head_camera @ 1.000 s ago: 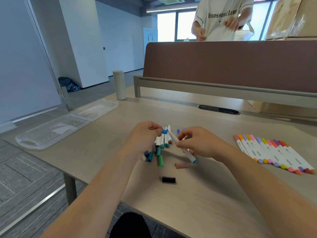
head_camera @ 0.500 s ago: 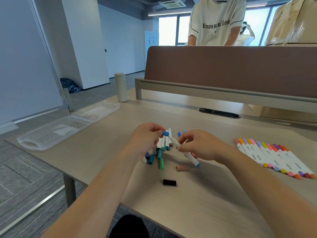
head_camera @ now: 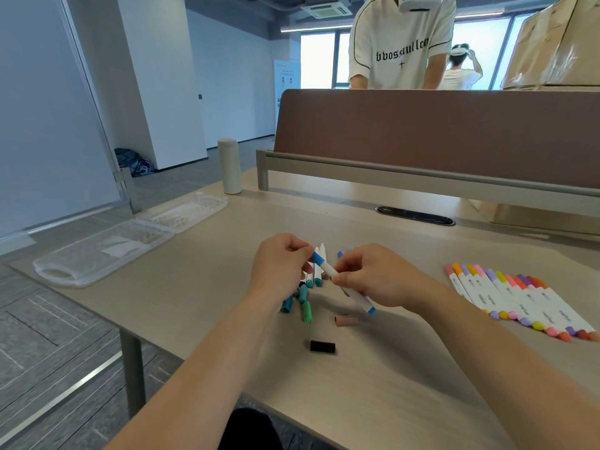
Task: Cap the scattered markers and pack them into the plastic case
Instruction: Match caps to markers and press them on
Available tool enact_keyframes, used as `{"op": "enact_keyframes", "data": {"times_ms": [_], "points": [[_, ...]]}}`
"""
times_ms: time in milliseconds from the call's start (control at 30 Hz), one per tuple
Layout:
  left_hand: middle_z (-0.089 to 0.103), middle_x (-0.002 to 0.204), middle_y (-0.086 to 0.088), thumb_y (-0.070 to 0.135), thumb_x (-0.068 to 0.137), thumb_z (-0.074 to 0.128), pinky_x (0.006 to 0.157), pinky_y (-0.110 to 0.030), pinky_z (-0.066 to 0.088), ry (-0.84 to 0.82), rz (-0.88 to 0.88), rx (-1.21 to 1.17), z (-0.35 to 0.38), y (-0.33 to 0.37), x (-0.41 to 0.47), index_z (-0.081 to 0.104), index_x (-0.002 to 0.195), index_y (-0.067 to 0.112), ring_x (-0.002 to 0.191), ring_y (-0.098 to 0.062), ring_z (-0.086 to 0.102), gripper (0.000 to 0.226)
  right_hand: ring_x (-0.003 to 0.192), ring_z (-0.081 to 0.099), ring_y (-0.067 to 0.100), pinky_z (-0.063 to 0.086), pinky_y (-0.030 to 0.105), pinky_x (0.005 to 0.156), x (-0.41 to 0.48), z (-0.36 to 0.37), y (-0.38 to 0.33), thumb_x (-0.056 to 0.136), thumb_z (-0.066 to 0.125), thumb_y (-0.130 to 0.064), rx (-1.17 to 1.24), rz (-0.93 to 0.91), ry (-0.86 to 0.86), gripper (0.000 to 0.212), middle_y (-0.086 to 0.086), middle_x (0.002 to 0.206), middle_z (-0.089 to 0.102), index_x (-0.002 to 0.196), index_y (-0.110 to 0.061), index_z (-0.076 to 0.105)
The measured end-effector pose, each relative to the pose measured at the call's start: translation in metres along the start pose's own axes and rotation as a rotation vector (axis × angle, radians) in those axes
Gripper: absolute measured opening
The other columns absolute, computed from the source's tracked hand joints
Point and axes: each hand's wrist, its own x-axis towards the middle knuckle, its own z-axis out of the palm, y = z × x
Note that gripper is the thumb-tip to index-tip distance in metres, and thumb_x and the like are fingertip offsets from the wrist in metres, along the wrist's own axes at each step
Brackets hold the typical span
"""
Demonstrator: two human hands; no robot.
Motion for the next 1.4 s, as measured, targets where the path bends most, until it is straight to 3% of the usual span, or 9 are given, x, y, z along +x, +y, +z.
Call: {"op": "enact_keyframes", "data": {"times_ms": [133, 300, 433, 567, 700, 867, 967, 1133, 1400], "points": [[0.071, 0.078, 0.0, 0.013, 0.097, 0.054, 0.059, -0.021, 0.05, 0.006, -0.022, -0.09, 0.006, 0.001, -0.001, 0.07, 0.098, 0.015, 0.05, 0.001, 0.057, 0.016, 0.081, 0.056, 0.013, 0.042, 0.019, 0.066, 0.004, 0.001, 0.001, 0.095, 0.061, -0.027, -0.012, 0.02, 0.056, 0.018, -0.002, 0.09, 0.066, 0.103, -0.016, 0.073], [0.068, 0.104, 0.003, 0.014, 0.095, 0.053, 0.066, -0.023, 0.05, -0.105, -0.076, -0.065, 0.004, 0.003, 0.004, 0.06, 0.124, 0.025, 0.08, -0.007, 0.066, 0.032, 0.071, 0.057, 0.014, 0.047, 0.024, 0.064, 0.029, 0.005, 0.01, 0.092, 0.064, -0.027, -0.156, 0.131, 0.174, 0.019, 0.008, 0.09, 0.07, 0.095, -0.01, 0.074], [0.064, 0.093, 0.003, 0.013, 0.093, 0.05, 0.05, -0.022, 0.04, -0.061, -0.084, -0.003, -0.001, 0.001, 0.007, 0.065, 0.107, 0.026, 0.072, -0.009, 0.056, 0.024, 0.065, 0.056, 0.017, 0.049, 0.029, 0.062, 0.053, 0.015, 0.017, 0.087, 0.069, -0.026, -0.309, 0.242, 0.197, 0.017, 0.01, 0.079, 0.065, 0.082, -0.01, 0.067], [0.068, 0.09, 0.001, 0.009, 0.092, 0.051, 0.069, -0.033, 0.053, -0.074, -0.061, 0.009, -0.005, -0.004, 0.012, 0.069, 0.095, 0.022, 0.073, -0.013, 0.058, 0.022, 0.055, 0.045, 0.016, 0.033, 0.025, 0.048, 0.064, 0.024, 0.021, 0.087, 0.062, -0.014, -0.376, 0.268, 0.241, 0.022, 0.004, 0.066, 0.05, 0.068, -0.013, 0.053], [0.068, 0.089, 0.003, 0.008, 0.093, 0.048, 0.064, -0.028, 0.047, -0.077, -0.059, 0.007, -0.01, -0.006, 0.019, 0.069, 0.094, 0.021, 0.069, -0.011, 0.057, 0.024, 0.059, 0.047, 0.021, 0.029, 0.026, 0.046, 0.07, 0.028, 0.024, 0.084, 0.057, -0.003, -0.45, 0.264, 0.262, 0.023, 0.004, 0.065, 0.047, 0.065, -0.013, 0.048], [0.069, 0.084, 0.001, 0.008, 0.093, 0.05, 0.059, -0.026, 0.043, -0.116, -0.062, -0.042, -0.011, -0.007, 0.025, 0.069, 0.093, 0.018, 0.064, -0.012, 0.056, 0.022, 0.075, 0.062, 0.025, 0.056, 0.037, 0.069, 0.09, 0.035, 0.016, 0.085, 0.058, -0.009, -0.333, 0.195, 0.268, 0.009, 0.007, 0.08, 0.064, 0.083, -0.01, 0.067], [0.07, 0.084, 0.0, 0.009, 0.093, 0.05, 0.061, -0.028, 0.044, -0.121, -0.055, -0.057, -0.01, -0.007, 0.028, 0.07, 0.092, 0.018, 0.064, -0.013, 0.055, 0.022, 0.077, 0.062, 0.026, 0.055, 0.037, 0.07, 0.1, 0.036, 0.01, 0.083, 0.059, -0.008, -0.343, 0.187, 0.242, 0.007, 0.006, 0.081, 0.064, 0.083, -0.01, 0.065], [0.069, 0.085, 0.0, 0.01, 0.094, 0.05, 0.059, -0.028, 0.043, -0.112, -0.052, -0.062, -0.013, -0.01, 0.032, 0.07, 0.092, 0.018, 0.066, -0.013, 0.055, 0.022, 0.057, 0.043, 0.018, 0.03, 0.026, 0.049, 0.107, 0.031, -0.001, 0.083, 0.063, -0.003, -0.429, 0.304, 0.096, 0.026, 0.004, 0.065, 0.046, 0.064, -0.012, 0.047], [0.069, 0.082, 0.001, 0.015, 0.094, 0.053, 0.053, -0.025, 0.042, -0.09, -0.043, -0.028, -0.017, -0.013, 0.03, 0.071, 0.09, 0.02, 0.064, -0.013, 0.055, 0.019, 0.059, 0.047, 0.017, 0.04, 0.026, 0.057, 0.105, 0.024, -0.012, 0.089, 0.057, -0.007, -0.434, 0.376, -0.042, 0.022, 0.004, 0.069, 0.051, 0.067, -0.009, 0.051]]}}
